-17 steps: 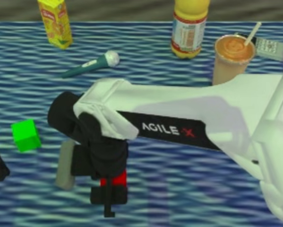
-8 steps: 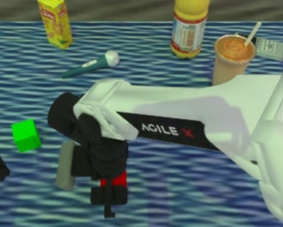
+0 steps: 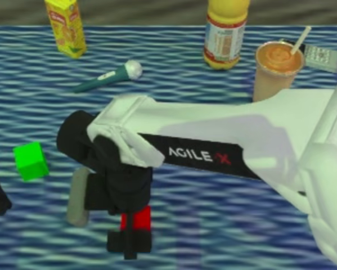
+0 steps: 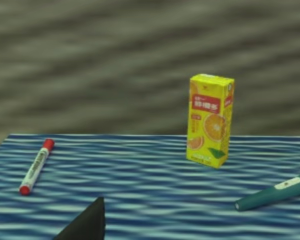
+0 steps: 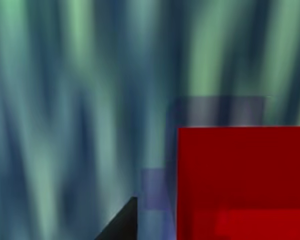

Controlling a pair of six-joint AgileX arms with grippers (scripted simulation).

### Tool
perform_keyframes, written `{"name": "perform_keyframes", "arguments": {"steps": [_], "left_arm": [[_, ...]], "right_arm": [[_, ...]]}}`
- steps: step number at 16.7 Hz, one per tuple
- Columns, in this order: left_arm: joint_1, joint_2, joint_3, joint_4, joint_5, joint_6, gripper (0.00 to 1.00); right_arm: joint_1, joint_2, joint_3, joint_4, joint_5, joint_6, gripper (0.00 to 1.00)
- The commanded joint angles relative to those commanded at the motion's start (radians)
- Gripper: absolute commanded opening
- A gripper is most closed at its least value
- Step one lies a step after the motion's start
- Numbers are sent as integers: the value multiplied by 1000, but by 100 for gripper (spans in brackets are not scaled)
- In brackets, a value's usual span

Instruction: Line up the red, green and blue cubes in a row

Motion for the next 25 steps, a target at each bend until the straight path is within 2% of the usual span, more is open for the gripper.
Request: {"name": "perform_keyframes", "arguments": {"steps": [10,17,25], "left_arm": [[0,0,0,0,0,0,100],[0,0,0,0,0,0,100],[3,52,50,-31,-5,35,100]], "right_arm": [[-2,-3,17,-17,0,0,100],[5,-51,186,-238,-1,-4,100],[-28,-110,136,-194,-8,10,100]]}}
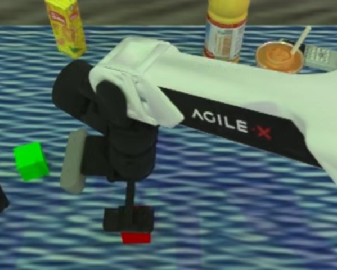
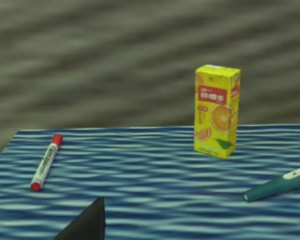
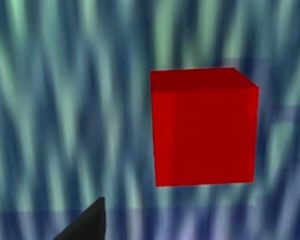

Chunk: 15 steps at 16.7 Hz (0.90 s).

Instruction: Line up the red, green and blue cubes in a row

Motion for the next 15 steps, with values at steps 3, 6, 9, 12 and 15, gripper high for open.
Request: {"name": "perform_keyframes", "arguments": {"steps": [3,6,9,12,15], "left_arm": [[0,135,116,-80,-6,88,100],[-7,344,277,-198,-7,217,100],[-21,607,468,-344,-4,373,100],[-37,890,666,-499,1,538,100],[-53,1182,866,-656,5,705,100]], "right_arm": [[-78,-155,-131,107,-13,39,100],[-191,-402,-330,252,-27,100,100],[-332,-720,-595,423,-38,182,100],[-482,-1076,-911,600,-45,271,100],[-630,-1431,-1236,778,-43,358,100]]}}
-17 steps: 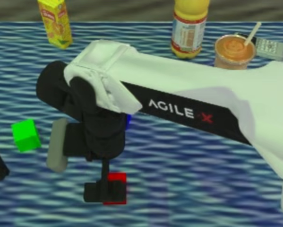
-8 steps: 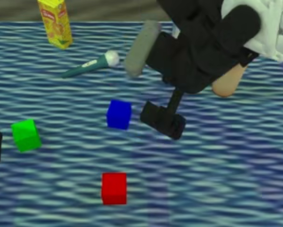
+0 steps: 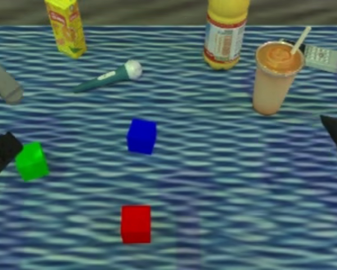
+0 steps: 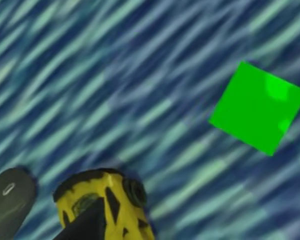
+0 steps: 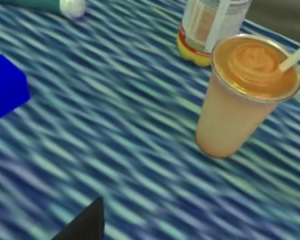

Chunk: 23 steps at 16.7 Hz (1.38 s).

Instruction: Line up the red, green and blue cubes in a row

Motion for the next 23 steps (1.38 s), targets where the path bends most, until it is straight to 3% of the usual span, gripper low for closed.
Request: {"name": "perform_keyframes", "arguments": {"steps": [5,10,18,23], "left_arm": [[-17,421,288,-217,3,232,100],[-21,665,466,-339,2,366,100],[-17,709,497,-356,2,390,100],[-19,771,413,-204,2,391,100]], "right_arm": [[-196,-498,-454,257,22,112,100],[-312,-776,-712,434,51,182,100],[-330,-819,-754,464,57,194,100],[-330,-819,-754,464,57,194,100]]}}
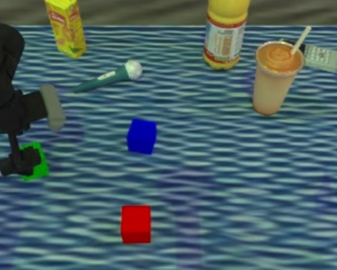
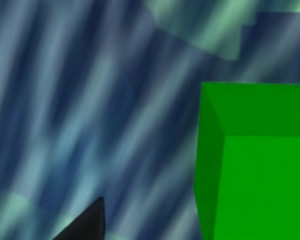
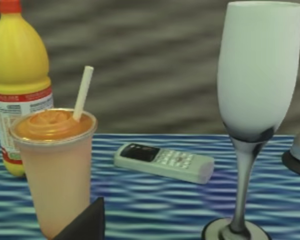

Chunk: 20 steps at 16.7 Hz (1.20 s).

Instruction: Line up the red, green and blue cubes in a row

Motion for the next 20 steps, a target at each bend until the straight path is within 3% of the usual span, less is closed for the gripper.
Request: {"name": "perform_keyframes", "arguments": {"steps": [4,8,20], "left_arm": [[0,56,-72,126,0,1,100],[0,60,-77,133,0,1,100],[0,60,-77,133,0,1,10]], "right_arm": [[0,0,0,0,0,0,100],[0,0,0,0,0,0,100],[0,0,0,0,0,0,100]]}}
